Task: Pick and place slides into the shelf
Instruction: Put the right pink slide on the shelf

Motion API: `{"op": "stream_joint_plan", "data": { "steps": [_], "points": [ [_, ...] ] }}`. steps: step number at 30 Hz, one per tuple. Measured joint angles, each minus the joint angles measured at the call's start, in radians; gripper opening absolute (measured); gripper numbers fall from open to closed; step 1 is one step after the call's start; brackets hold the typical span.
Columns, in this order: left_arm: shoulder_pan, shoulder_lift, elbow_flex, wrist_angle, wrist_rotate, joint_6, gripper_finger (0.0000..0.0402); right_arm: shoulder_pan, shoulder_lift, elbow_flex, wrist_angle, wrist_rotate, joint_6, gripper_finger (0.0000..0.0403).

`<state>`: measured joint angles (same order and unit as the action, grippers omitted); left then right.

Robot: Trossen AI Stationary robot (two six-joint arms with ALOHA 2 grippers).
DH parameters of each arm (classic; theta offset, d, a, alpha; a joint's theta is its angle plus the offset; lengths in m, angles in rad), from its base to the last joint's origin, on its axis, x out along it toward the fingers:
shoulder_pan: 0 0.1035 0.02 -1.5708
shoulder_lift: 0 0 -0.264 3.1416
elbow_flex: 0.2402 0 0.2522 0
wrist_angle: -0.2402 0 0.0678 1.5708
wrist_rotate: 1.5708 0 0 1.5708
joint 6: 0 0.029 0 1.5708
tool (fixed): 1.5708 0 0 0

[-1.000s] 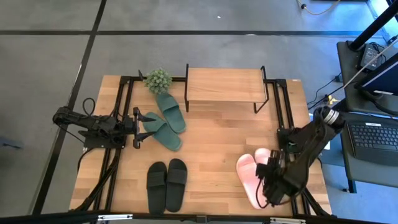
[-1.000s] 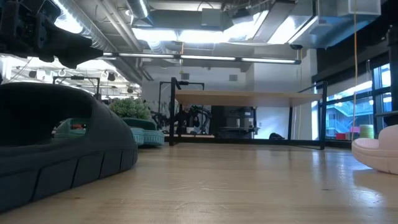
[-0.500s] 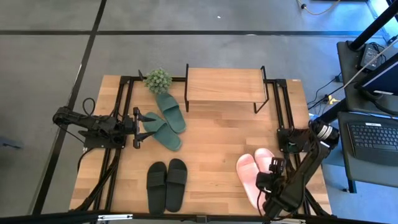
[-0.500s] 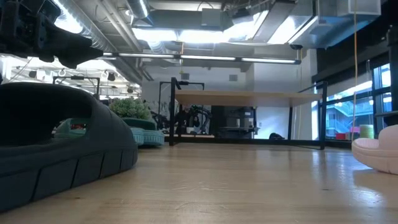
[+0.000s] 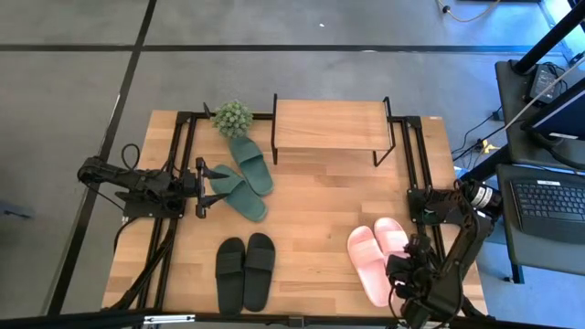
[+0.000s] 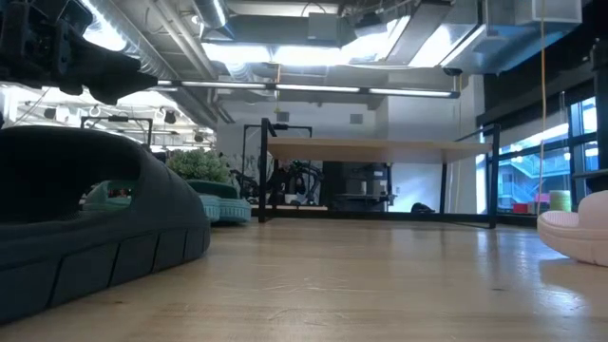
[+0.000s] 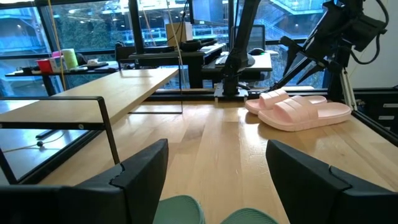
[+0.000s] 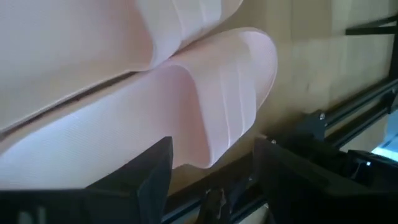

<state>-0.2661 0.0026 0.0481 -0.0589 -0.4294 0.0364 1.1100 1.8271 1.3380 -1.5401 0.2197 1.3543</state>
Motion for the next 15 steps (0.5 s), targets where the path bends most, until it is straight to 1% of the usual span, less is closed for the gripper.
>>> {"op": "stream_joint_plan", "data": {
  "steps": [5,7,9,15],
  "points": [
    [0.0,0.0,0.0,0.0,0.0,0.0,0.0263,0.0,0.0,-0.001,-0.001,0.016,-0.001,0.0224],
    [0.0,0.0,0.0,0.0,0.0,0.0,0.0263,0.0,-0.001,-0.01,0.013,0.052,0.002,0.0224],
    [0.0,0.0,0.0,0.0,0.0,-0.001,0.0263,0.0,-0.001,-0.031,0.044,0.077,-0.002,0.0224],
    [0.0,0.0,0.0,0.0,0.0,0.0,0.0263,0.01,-0.001,-0.121,0.113,0.078,-0.003,0.0224]
  ]
}}
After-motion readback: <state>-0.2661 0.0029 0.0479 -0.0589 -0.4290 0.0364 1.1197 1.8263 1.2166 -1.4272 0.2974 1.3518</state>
